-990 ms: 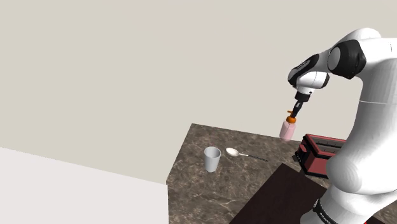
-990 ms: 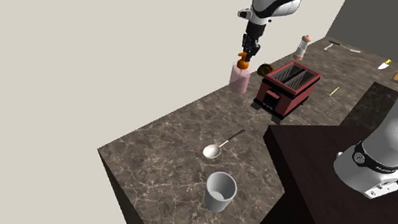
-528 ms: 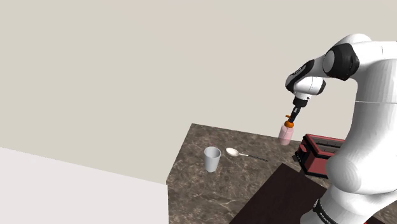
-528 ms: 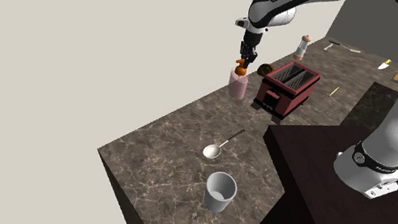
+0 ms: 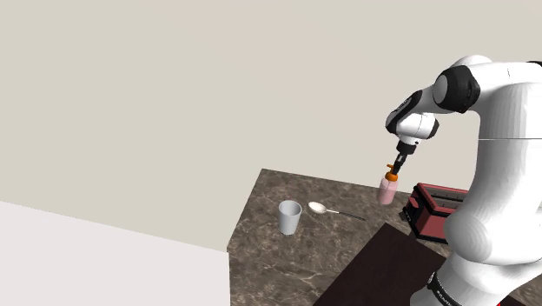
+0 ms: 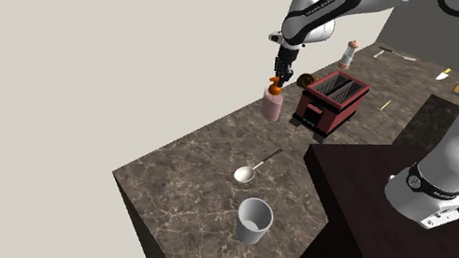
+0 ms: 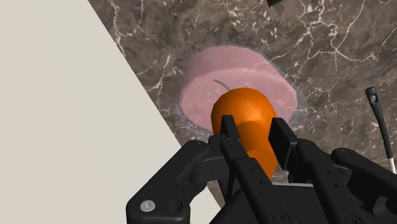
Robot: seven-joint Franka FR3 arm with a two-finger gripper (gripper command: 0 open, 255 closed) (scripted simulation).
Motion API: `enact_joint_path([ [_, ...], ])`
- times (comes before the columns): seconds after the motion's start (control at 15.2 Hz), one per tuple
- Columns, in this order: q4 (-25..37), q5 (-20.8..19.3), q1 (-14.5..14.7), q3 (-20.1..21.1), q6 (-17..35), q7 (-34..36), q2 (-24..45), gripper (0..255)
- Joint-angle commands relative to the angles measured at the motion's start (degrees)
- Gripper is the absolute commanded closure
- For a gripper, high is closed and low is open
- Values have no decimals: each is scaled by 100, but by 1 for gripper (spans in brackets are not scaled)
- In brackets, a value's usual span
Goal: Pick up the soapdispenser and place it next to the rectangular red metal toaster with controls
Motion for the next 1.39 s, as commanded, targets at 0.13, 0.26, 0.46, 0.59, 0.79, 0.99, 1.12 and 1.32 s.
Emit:
enact_joint_path([
  [0.13, -23, 79, -39, 46, 143, -60, 124, 255],
  [0.26, -23, 79, -39, 46, 143, -60, 125, 255],
  [0.46, -23, 79, -38, 45, 143, -60, 125, 255],
  [0.59, -23, 79, -37, 45, 143, -60, 125, 0],
  [0.79, -13, 80, -39, 45, 137, -60, 129, 0],
  [0.99, -6, 0, -3, -6, 3, -10, -8, 0],
  [1.12, 51, -155, 60, -98, -287, 90, -261, 0],
  [1.32, 81, -216, 80, -128, -403, 128, -356, 0],
])
